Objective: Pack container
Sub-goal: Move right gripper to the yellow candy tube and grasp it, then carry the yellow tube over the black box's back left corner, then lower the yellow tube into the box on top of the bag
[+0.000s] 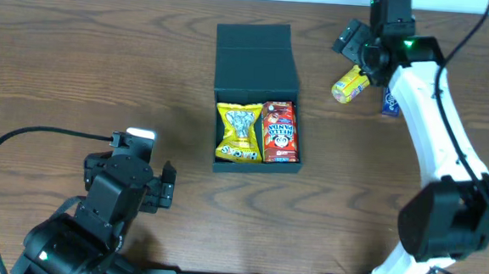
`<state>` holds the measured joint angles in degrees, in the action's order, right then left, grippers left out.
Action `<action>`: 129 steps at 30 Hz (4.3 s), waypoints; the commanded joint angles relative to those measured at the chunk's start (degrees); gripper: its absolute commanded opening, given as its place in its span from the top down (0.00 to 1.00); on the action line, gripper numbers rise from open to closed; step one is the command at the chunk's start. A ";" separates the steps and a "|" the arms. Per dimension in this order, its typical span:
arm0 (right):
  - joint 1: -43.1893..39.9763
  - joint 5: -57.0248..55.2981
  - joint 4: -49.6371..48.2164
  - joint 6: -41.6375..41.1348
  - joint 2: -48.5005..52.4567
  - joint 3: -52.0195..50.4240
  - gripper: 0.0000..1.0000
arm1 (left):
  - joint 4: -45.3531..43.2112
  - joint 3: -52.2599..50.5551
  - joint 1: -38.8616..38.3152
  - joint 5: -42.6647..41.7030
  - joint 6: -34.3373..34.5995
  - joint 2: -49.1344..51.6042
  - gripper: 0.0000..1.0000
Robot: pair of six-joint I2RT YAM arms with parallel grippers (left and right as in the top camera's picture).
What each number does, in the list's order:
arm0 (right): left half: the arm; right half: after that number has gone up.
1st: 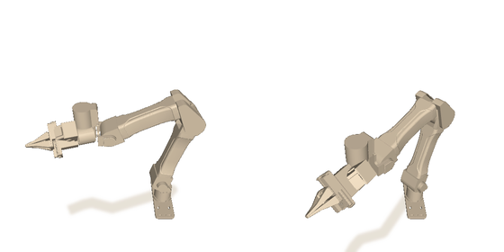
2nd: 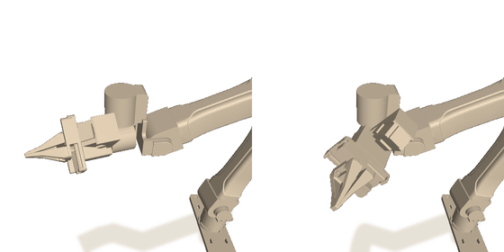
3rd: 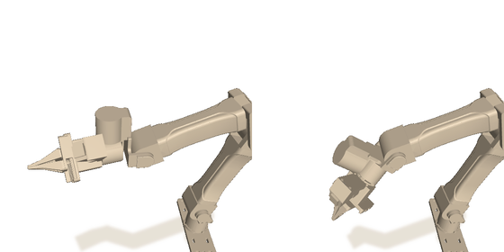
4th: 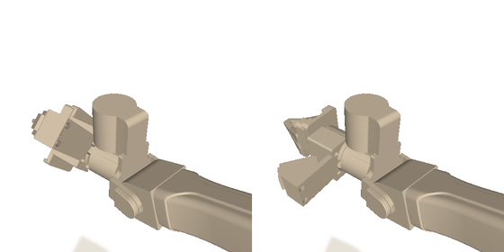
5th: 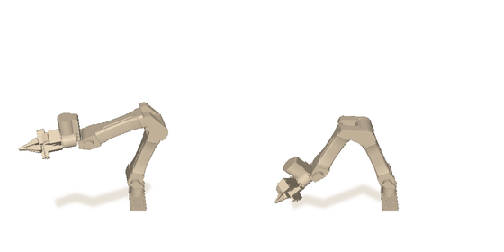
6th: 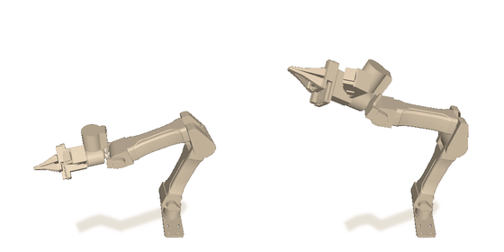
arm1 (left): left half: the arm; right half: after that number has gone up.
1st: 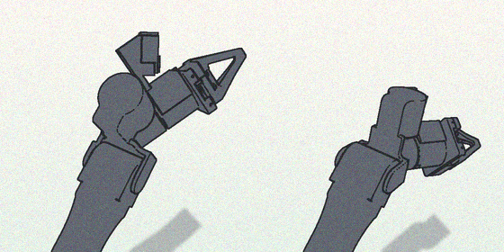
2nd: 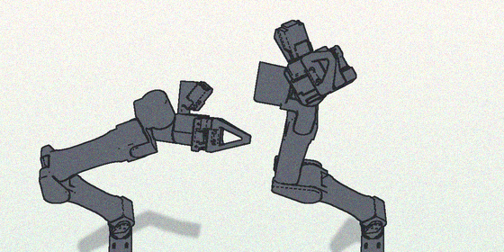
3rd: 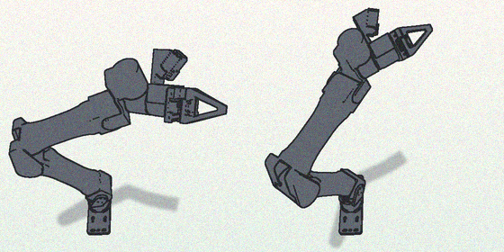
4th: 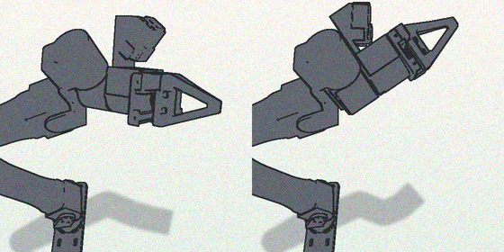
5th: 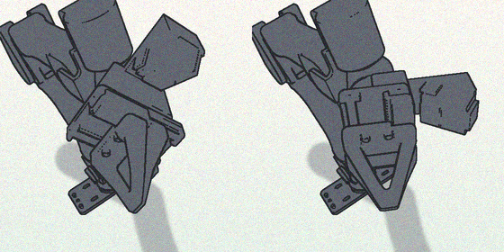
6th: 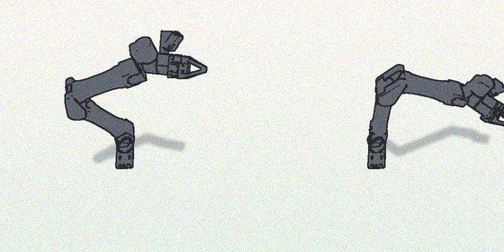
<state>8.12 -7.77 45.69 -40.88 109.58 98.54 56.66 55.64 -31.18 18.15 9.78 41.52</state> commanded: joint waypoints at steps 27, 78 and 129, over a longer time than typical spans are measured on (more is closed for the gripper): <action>-3.72 -0.13 -6.78 -13.90 21.59 -0.74 0.11 | 0.15 0.87 0.13 0.02 -0.37 -0.02 0.05; 22.38 16.48 31.87 27.61 21.16 36.22 0.70 | 0.15 0.87 0.13 0.02 -0.35 -0.02 0.05; 23.80 19.78 12.44 92.30 21.55 15.63 0.07 | 0.15 0.87 0.13 0.02 -0.35 -0.02 0.05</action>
<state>31.73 11.16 58.13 51.35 130.67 114.74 56.66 55.64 -31.18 18.15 9.80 41.52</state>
